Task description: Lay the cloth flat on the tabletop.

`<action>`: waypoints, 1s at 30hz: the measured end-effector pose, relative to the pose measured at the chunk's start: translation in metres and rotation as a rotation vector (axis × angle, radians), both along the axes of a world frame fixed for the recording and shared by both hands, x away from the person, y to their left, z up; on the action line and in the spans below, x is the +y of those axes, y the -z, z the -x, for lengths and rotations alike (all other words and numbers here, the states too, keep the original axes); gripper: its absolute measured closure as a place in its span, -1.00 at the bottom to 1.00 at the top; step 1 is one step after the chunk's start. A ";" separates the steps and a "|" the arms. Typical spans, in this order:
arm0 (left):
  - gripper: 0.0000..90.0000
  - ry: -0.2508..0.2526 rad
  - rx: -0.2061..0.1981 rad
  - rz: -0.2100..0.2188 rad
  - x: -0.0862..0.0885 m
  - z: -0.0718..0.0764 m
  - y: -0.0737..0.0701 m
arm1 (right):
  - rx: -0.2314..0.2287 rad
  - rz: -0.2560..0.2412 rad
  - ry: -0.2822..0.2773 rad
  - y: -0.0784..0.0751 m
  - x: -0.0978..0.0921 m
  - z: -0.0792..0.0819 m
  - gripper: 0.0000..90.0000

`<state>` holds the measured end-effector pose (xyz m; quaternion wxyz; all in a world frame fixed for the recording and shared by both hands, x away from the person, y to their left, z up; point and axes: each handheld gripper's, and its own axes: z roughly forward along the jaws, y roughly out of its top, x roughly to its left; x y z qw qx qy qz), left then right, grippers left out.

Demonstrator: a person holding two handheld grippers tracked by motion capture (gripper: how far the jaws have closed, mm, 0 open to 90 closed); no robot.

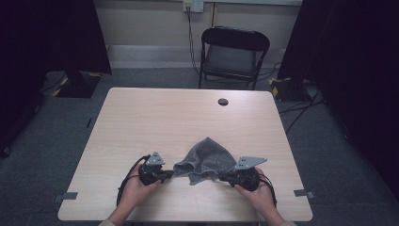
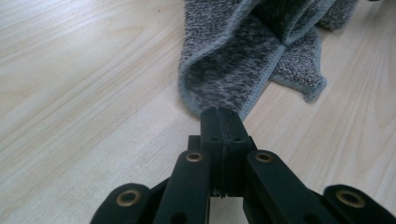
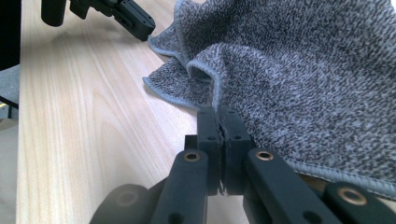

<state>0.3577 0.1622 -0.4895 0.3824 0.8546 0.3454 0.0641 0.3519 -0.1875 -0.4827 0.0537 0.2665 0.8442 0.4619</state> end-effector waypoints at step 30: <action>0.96 0.002 -0.077 -0.010 -0.012 -0.006 0.002 | -0.003 -0.020 0.019 -0.003 -0.003 0.000 1.00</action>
